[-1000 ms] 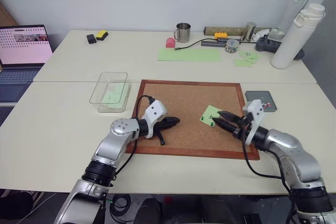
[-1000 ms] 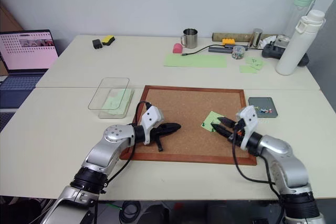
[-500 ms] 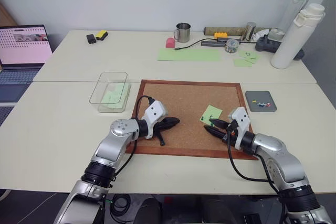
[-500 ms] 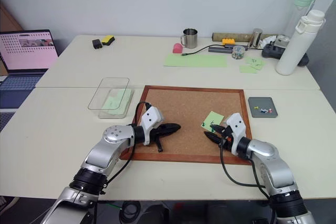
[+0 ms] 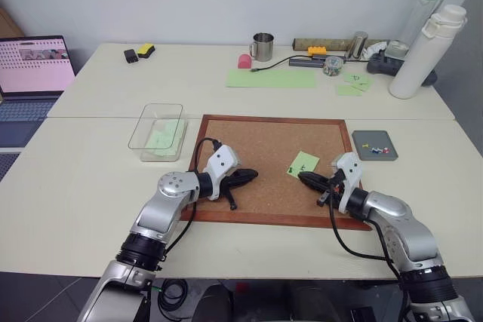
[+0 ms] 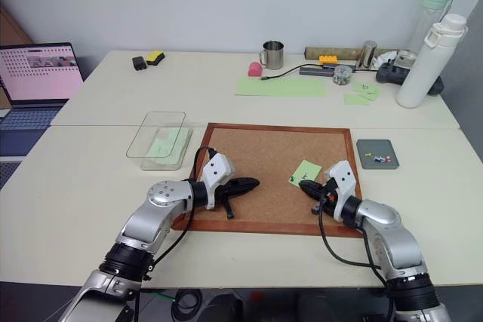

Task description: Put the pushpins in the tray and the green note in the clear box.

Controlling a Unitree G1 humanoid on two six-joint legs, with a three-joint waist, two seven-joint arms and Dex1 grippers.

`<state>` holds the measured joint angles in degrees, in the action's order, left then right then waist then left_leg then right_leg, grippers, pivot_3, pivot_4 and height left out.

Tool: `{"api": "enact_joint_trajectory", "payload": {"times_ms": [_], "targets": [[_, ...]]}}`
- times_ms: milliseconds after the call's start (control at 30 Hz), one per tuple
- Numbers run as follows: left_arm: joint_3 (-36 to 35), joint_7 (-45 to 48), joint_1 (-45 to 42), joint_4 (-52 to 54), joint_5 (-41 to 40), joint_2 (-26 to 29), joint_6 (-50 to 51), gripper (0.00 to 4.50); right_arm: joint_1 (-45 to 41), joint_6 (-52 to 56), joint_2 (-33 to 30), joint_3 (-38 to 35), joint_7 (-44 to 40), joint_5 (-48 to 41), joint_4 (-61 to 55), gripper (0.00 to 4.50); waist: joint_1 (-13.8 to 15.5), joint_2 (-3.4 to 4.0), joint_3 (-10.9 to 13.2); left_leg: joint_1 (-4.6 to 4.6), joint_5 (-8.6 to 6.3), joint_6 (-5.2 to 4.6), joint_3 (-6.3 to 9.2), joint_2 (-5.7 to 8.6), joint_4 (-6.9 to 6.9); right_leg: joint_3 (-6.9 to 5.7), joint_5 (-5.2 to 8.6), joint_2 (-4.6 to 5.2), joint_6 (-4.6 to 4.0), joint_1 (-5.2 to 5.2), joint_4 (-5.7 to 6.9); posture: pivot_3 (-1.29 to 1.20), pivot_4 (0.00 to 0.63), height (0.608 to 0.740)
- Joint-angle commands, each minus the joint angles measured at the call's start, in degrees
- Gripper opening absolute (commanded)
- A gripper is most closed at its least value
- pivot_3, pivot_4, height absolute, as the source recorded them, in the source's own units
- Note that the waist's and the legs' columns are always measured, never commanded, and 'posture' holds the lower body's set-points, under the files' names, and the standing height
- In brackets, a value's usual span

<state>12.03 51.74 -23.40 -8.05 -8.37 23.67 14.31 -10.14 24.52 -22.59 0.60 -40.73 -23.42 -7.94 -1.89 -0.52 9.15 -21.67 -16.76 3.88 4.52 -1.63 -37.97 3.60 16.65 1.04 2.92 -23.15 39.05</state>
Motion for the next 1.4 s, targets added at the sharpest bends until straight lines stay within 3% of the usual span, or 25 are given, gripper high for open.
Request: {"api": "enact_joint_trajectory", "payload": {"times_ms": [33,267,433,567,733,1100,1233,1400], "targets": [[1.55,0.35,1.16,-1.34,1.53,0.89,1.53,0.0,-2.1,2.14,0.81,-4.53,1.79,-6.1,-7.96,0.04,0.01,0.0,0.0,-0.01,0.0,0.0,0.01,0.0,0.0,-0.01,0.0,0.0,0.0,0.0,0.0,0.0,0.15,0.74],[1.49,0.3,1.08,-1.87,1.56,0.85,1.39,0.0,-2.39,4.7,-0.41,-11.67,6.62,-9.1,-7.5,0.04,0.02,-0.04,-0.02,-0.01,0.0,0.0,0.02,0.0,0.0,-0.01,0.0,0.0,0.0,0.01,0.0,0.0,0.15,0.74],[1.35,0.33,1.09,-1.73,1.49,1.02,1.55,0.0,-7.18,0.95,-5.41,-17.76,13.52,-1.75,4.67,0.04,0.04,-0.04,-0.02,0.0,0.0,0.0,-0.03,0.03,-0.02,0.02,0.0,0.03,0.0,0.02,0.01,0.0,0.15,0.74],[1.73,0.62,1.01,-1.91,2.08,1.5,1.12,0.0,-9.57,-0.71,-9.64,-17.52,13.05,1.88,13.56,0.04,0.02,0.0,-0.04,0.03,0.0,0.0,-0.04,0.02,0.01,0.01,0.0,0.01,0.0,0.02,0.0,0.0,0.15,0.74],[1.33,0.45,0.78,-2.01,1.8,1.71,1.28,0.0,-13.79,-2.56,-10.45,-18.15,12.02,2.53,23.39,0.04,-0.09,0.05,-0.07,0.06,0.0,-0.01,-0.11,0.02,0.02,0.11,0.0,0.01,0.0,0.02,0.02,0.0,0.15,0.74],[0.41,-0.19,1.33,-1.0,1.52,2.7,1.87,0.0,-18.13,-7.57,-10.95,-18.93,10.09,2.84,32.46,2.2,-0.28,0.06,-0.08,0.07,0.0,-0.01,-0.13,0.0,0.02,0.12,0.0,0.0,0.0,0.01,0.02,0.0,0.15,0.74],[0.37,-0.5,1.33,-0.83,1.39,2.58,2.09,0.0,-18.24,-8.57,-11.23,-18.87,8.48,2.14,30.1,2.2,-0.45,0.06,-0.08,0.07,0.0,-0.01,-0.13,-0.01,0.03,0.12,0.0,0.0,0.0,0.01,0.02,0.0,0.15,0.74],[0.16,-0.49,1.29,-0.91,1.29,2.67,2.13,0.0,-13.31,-3.82,-9.84,-13.0,-1.43,-2.87,15.09,2.2,-0.53,0.08,-0.09,0.07,-0.01,-0.01,-0.1,-0.02,0.04,0.09,0.0,-0.01,0.0,0.01,0.01,0.0,0.15,0.74]]}}
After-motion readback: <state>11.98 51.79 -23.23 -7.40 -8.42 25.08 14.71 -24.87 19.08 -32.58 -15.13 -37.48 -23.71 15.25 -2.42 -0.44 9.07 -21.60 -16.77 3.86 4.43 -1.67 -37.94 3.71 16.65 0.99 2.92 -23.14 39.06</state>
